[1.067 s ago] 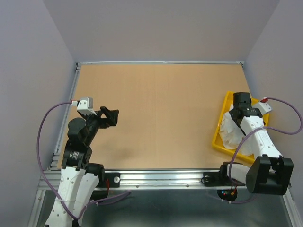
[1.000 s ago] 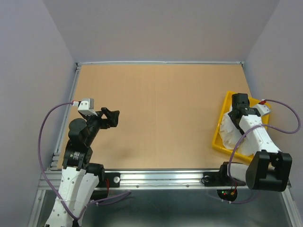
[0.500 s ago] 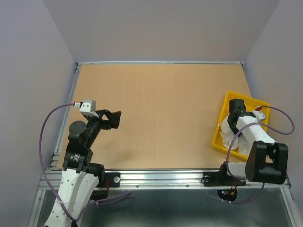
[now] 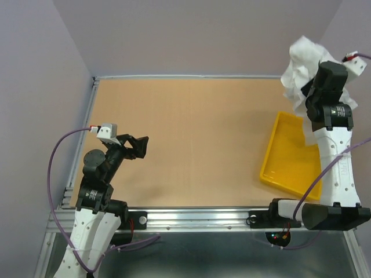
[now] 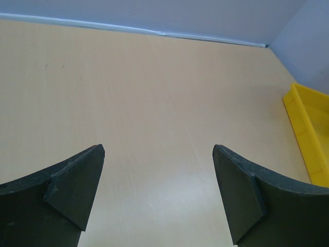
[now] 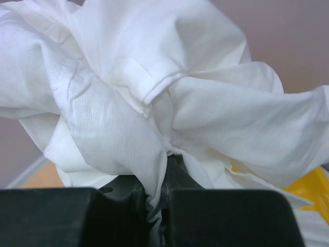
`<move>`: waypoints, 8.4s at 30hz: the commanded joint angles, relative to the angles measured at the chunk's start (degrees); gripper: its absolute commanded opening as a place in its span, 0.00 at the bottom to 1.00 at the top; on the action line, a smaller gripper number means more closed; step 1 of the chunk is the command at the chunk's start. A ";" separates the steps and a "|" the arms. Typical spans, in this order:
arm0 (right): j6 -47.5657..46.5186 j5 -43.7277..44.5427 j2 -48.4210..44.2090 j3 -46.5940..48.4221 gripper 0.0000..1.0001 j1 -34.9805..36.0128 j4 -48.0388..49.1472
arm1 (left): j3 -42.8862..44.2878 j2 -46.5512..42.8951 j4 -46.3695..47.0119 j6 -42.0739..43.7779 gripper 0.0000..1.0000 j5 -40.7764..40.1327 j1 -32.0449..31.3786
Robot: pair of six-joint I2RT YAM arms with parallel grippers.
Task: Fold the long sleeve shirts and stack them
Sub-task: Grab the shirt from the pile, then move the shirt to the center of the board, then flatten the shirt out
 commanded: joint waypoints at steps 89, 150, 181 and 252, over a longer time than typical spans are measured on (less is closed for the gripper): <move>2.32 -25.07 -1.90 -34.73 0.77 42.50 20.43 | 12.52 43.48 5.70 -23.05 0.99 -8.10 -11.25; 4.79 -37.31 -24.65 -40.70 0.05 31.04 13.42 | 9.28 40.50 4.82 -16.99 0.00 -22.76 1.14; -6.73 -61.45 -21.67 -20.91 0.12 31.12 7.08 | 38.54 57.73 -16.45 -4.33 0.27 -41.41 4.48; 22.90 -15.23 13.33 -43.85 0.16 29.54 33.27 | 19.91 58.00 -6.78 -7.76 0.84 -14.07 4.04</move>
